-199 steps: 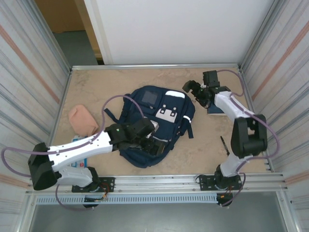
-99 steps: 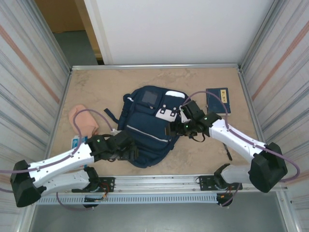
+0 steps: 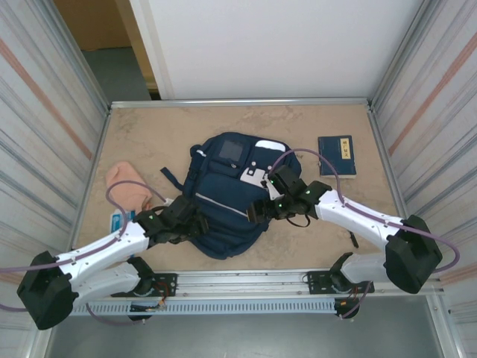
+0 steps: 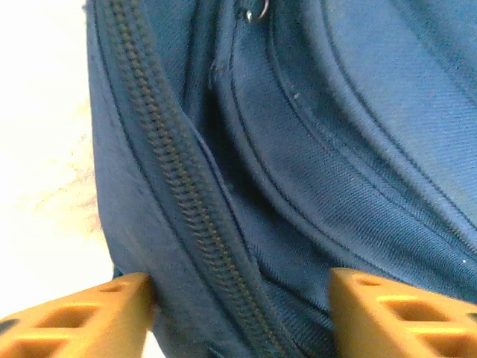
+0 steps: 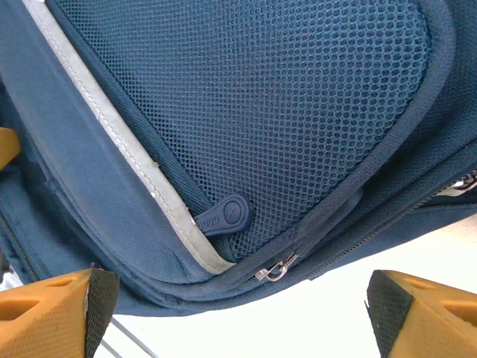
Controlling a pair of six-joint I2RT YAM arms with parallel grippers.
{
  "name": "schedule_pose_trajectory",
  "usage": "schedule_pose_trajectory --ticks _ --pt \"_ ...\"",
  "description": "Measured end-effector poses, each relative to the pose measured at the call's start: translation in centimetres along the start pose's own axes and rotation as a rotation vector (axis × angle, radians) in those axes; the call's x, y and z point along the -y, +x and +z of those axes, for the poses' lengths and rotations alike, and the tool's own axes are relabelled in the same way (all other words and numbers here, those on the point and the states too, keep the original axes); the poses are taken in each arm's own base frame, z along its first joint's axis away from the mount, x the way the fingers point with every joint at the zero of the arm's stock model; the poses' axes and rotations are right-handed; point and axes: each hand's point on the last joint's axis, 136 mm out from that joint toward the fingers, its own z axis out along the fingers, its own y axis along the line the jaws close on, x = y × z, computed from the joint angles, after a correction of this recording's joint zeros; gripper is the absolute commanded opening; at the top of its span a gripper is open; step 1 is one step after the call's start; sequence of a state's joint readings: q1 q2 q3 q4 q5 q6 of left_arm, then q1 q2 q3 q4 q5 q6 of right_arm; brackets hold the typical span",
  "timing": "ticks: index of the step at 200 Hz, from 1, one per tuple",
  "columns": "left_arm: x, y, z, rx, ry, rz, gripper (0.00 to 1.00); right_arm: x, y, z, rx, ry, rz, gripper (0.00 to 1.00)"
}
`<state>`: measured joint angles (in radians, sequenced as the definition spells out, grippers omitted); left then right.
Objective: Pack books, pencil case, and school supplies into a backpack
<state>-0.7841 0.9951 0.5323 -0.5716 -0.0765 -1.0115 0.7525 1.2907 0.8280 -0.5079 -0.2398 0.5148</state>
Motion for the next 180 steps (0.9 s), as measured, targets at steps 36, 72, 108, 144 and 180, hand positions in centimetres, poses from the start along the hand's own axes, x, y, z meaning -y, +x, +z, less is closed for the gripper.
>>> schedule_pose_trajectory --ticks 36,72,108,144,180 --pt "1.5 -1.8 -1.9 0.011 0.005 0.052 0.0 0.6 -0.2 -0.3 0.021 0.039 -0.001 0.89" --pt "6.5 -7.7 -8.4 0.142 0.14 0.092 0.0 1.3 -1.9 -4.9 0.212 0.087 -0.02 0.86" --pt "9.7 -11.3 -12.9 0.195 0.277 0.088 0.0 3.0 -2.6 -7.8 0.345 0.054 0.069 0.65" --pt "11.2 -12.2 -13.9 0.182 0.305 0.129 0.0 6.2 -0.9 -6.3 0.301 0.107 0.234 0.39" --pt "11.7 -11.7 -13.7 0.145 0.338 0.139 0.0 8.4 -0.9 -6.4 0.307 0.062 0.541 0.25"
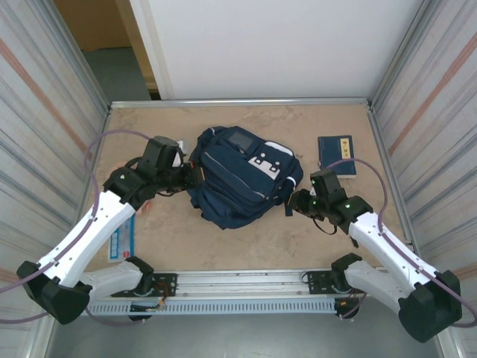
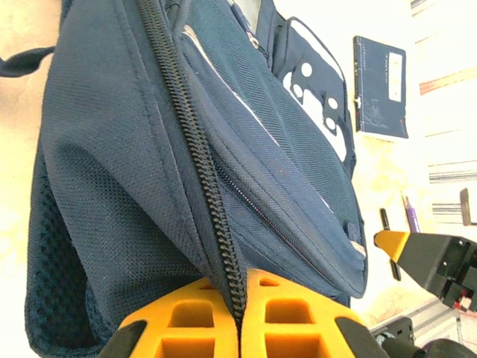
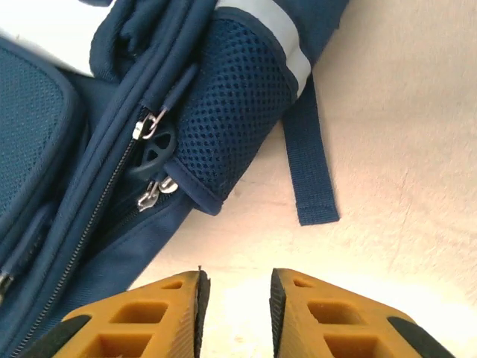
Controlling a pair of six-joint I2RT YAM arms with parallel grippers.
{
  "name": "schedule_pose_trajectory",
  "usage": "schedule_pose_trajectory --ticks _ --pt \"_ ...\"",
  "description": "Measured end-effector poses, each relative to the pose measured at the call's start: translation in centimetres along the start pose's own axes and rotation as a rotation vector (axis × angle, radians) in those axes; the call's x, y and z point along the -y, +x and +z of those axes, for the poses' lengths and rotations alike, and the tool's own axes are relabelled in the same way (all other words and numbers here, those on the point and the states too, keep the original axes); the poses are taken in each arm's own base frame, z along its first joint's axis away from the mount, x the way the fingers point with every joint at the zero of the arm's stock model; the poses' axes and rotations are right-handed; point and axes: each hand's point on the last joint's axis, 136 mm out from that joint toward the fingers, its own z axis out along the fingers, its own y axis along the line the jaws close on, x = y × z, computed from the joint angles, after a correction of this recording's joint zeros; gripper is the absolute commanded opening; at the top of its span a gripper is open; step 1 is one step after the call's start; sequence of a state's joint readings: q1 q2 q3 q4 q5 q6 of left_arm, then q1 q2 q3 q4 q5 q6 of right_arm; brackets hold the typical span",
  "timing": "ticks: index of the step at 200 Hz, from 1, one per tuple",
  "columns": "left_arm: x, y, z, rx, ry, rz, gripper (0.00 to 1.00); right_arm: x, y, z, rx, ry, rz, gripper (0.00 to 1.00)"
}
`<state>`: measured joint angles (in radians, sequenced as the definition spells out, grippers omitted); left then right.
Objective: Pack books, pencil case, and school supplies into a backpack
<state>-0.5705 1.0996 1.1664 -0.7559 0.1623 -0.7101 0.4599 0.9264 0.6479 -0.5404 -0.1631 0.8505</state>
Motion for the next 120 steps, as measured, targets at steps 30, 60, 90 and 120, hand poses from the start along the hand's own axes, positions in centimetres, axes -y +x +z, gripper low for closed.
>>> schedule_pose_trajectory --ticks 30,60,90,120 --pt "0.3 0.6 0.3 -0.028 0.025 -0.001 0.0 -2.2 0.6 0.7 -0.048 -0.082 0.11 0.18" --pt "0.3 1.0 0.8 -0.044 0.041 -0.002 0.0 -1.5 1.0 3.2 -0.102 -0.024 0.226 0.16" --pt "0.7 1.4 1.2 -0.059 0.075 -0.004 0.0 -1.1 0.8 5.4 -0.126 0.022 0.314 0.16" --pt "0.6 1.6 1.6 -0.065 0.087 -0.012 0.0 -0.8 0.4 6.6 -0.126 0.049 0.353 0.23"
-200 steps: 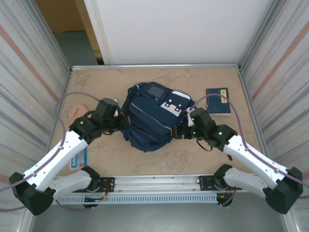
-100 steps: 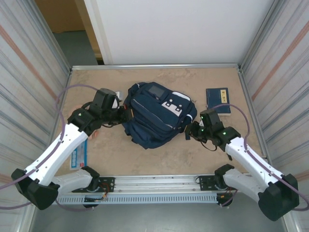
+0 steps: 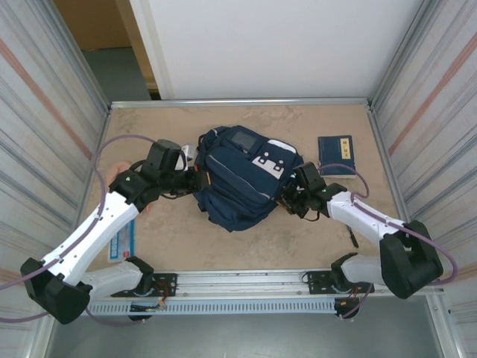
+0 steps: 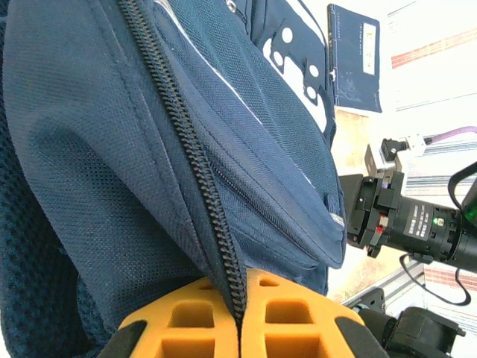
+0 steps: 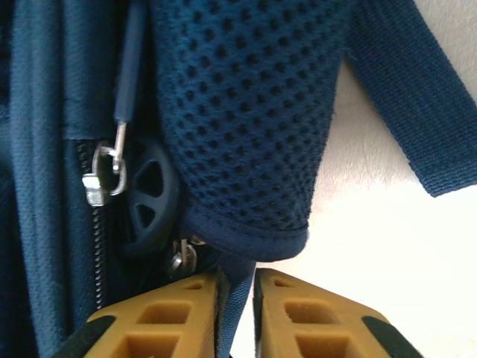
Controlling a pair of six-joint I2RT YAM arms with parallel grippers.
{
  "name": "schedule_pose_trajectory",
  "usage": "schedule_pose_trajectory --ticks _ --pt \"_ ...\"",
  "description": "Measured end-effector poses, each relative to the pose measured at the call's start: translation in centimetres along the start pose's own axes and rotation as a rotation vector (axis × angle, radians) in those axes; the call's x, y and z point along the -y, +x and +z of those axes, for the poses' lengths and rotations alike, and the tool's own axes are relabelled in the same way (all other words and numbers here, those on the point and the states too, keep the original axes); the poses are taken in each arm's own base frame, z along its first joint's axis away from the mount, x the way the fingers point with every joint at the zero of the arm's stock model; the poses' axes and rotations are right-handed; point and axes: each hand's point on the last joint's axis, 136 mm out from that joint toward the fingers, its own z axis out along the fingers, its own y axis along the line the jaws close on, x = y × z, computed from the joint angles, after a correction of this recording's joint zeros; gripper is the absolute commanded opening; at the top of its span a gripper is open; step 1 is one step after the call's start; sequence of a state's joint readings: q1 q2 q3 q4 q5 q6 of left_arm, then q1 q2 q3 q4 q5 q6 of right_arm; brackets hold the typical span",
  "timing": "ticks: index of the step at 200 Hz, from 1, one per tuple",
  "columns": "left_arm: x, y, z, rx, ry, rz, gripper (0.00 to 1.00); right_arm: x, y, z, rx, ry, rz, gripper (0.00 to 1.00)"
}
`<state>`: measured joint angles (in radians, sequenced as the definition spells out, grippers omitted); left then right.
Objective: Pack books, pencil case, and school supplies into a backpack
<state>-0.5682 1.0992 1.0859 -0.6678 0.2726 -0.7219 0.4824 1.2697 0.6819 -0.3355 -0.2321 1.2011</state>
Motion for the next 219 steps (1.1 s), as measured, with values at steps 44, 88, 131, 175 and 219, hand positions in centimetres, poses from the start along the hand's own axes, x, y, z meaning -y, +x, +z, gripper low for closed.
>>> schedule_pose_trajectory --ticks 44,88,131,175,219 --pt "0.3 -0.1 -0.1 0.002 0.018 0.002 0.0 -1.1 -1.5 -0.6 0.053 -0.009 0.008 0.22" --pt "0.1 0.3 0.3 -0.011 0.037 -0.002 0.0 -1.5 -2.7 -1.1 0.103 -0.007 0.008 0.26" --pt "-0.9 0.8 1.0 -0.029 0.032 -0.015 0.0 -1.4 -3.7 -1.5 0.134 0.003 -0.043 0.43" --pt "-3.1 1.8 2.7 -0.082 0.005 0.013 0.6 -3.7 -4.4 -2.0 0.114 -0.082 -0.141 0.5" --pt "-3.2 2.9 2.9 -0.133 0.023 0.125 0.83 -6.8 -3.9 -1.7 0.073 -0.185 -0.219 0.51"
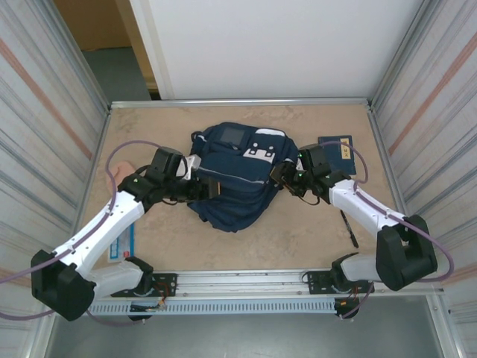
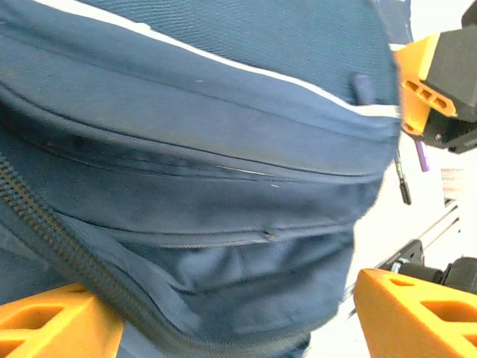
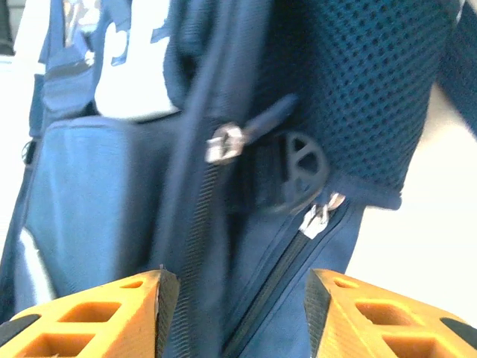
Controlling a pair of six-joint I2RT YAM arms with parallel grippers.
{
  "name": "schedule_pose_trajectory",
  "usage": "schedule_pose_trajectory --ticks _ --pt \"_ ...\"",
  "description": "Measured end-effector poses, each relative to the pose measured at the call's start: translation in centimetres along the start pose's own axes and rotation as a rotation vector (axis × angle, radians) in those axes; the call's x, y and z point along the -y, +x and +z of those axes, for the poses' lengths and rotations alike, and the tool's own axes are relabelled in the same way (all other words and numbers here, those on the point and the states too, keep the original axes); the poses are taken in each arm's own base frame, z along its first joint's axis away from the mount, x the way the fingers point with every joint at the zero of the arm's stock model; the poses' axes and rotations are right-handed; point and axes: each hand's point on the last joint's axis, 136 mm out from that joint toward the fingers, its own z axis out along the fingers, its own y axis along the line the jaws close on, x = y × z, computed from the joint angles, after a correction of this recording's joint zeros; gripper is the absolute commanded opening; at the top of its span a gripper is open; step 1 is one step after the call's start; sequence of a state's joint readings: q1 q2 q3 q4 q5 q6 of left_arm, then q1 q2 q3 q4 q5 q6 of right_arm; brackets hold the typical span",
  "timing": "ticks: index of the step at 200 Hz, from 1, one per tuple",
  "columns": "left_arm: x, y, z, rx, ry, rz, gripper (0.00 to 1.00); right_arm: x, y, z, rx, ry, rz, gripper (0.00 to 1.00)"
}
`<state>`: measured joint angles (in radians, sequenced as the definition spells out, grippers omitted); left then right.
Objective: Pack books, pencil case, and school supplies into a backpack
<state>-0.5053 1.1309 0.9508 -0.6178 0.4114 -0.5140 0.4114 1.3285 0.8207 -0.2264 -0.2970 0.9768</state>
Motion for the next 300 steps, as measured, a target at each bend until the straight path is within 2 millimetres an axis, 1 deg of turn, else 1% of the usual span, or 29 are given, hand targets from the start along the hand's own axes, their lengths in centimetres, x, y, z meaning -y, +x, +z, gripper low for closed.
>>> schedule_pose_trajectory --ticks 11,19,43,53,62,75,82,100,117,126,131,144,158,175,189,203,211,217,222,232,238,245,249,260,284,291,300 --pt "0.4 0.1 -0.2 -0.005 0.009 0.043 0.83 -0.6 0.2 0.4 -0.013 -0.025 -0.011 0.51" --pt "1.2 -0.1 -0.4 0.001 0.019 0.087 0.83 -0.8 0.3 0.7 -0.023 -0.035 -0.015 0.51" --pt "4.6 -0.5 -0.9 0.032 0.036 0.273 0.83 -0.9 0.8 1.7 -0.056 -0.049 -0.026 0.53" --pt "6.1 -0.6 -0.6 0.04 0.025 0.357 0.87 -0.8 0.9 1.9 -0.065 -0.046 -0.027 0.57" --pt "7.2 -0.6 0.1 0.038 0.011 0.42 0.89 -0.7 0.9 1.9 -0.067 -0.045 -0.028 0.61" --pt "8.3 -0.3 1.7 0.023 -0.028 0.504 0.92 -0.5 0.6 1.8 -0.063 -0.034 -0.025 0.65" --pt "8.7 -0.1 2.9 0.011 -0.055 0.54 0.93 -0.1 0.3 1.5 -0.056 -0.02 -0.02 0.67" --pt "8.8 0.4 6.3 -0.021 -0.142 0.604 0.95 1.4 -1.3 0.1 -0.006 0.023 0.006 0.71" --pt "8.4 0.9 9.6 -0.05 -0.234 0.638 0.95 2.9 -3.6 -2.3 0.087 0.045 0.055 0.72" --pt "8.3 0.9 11.0 -0.056 -0.285 0.651 0.96 4.1 -5.0 -4.1 0.152 0.053 0.092 0.72" --pt "8.4 0.8 11.9 -0.052 -0.318 0.657 0.98 4.6 -5.5 -4.8 0.175 0.056 0.108 0.73" --pt "8.8 0.4 13.8 -0.03 -0.393 0.669 0.99 6.2 -6.7 -6.9 0.243 0.072 0.151 0.74" --pt "9.2 -0.3 15.5 -0.002 -0.481 0.667 0.99 7.3 -7.0 -8.3 0.285 0.086 0.168 0.74" --pt "9.8 -1.4 17.7 0.028 -0.583 0.663 0.99 7.7 -6.5 -9.0 0.295 0.091 0.172 0.74" --pt "9.2 -2.1 19.4 0.03 -0.659 0.661 0.99 7.9 -6.1 -9.2 0.289 0.092 0.17 0.74" --pt "7.8 -2.2 21.1 0.006 -0.728 0.647 0.99 7.9 -5.8 -9.1 0.28 0.09 0.16 0.74" --pt "6.7 -1.9 21.8 -0.016 -0.76 0.631 0.94 7.9 -5.6 -9.0 0.272 0.088 0.154 0.74" --pt "5.7 -1.7 22.1 -0.035 -0.784 0.618 0.86 8.0 -5.5 -8.9 0.264 0.086 0.154 0.74" --pt "4.8 -1.6 22.2 -0.052 -0.805 0.609 0.78 8.0 -5.3 -8.9 0.259 0.086 0.154 0.73" --pt "3.8 -1.6 22.2 -0.066 -0.822 0.58 0.53 8.2 -5.0 -8.7 0.247 0.086 0.157 0.73" --pt "3.4 -1.8 22.0 -0.071 -0.826 0.57 0.41 8.3 -4.8 -8.6 0.236 0.085 0.158 0.73" --pt "3.2 -2.0 21.7 -0.072 -0.822 0.557 0.3 8.4 -4.6 -8.5 0.229 0.084 0.157 0.73" --pt "3.2 -2.2 21.6 -0.069 -0.819 0.551 0.25 8.4 -4.5 -8.4 0.224 0.084 0.157 0.73" --pt "3.2 -2.5 21.0 -0.067 -0.804 0.538 0.17 8.5 -4.2 -8.4 0.22 0.082 0.153 0.73" --pt "3.7 -2.5 20.0 -0.093 -0.743 0.525 0.05 8.5 -3.5 -8.6 0.211 0.066 0.139 0.73" --pt "3.9 -2.3 19.8 -0.103 -0.718 0.521 0.02 8.4 -3.4 -8.5 0.203 0.061 0.134 0.73" --pt "4.2 -2.0 19.6 -0.122 -0.681 0.513 0.02 8.1 -3.2 -8.4 0.189 0.052 0.127 0.73"
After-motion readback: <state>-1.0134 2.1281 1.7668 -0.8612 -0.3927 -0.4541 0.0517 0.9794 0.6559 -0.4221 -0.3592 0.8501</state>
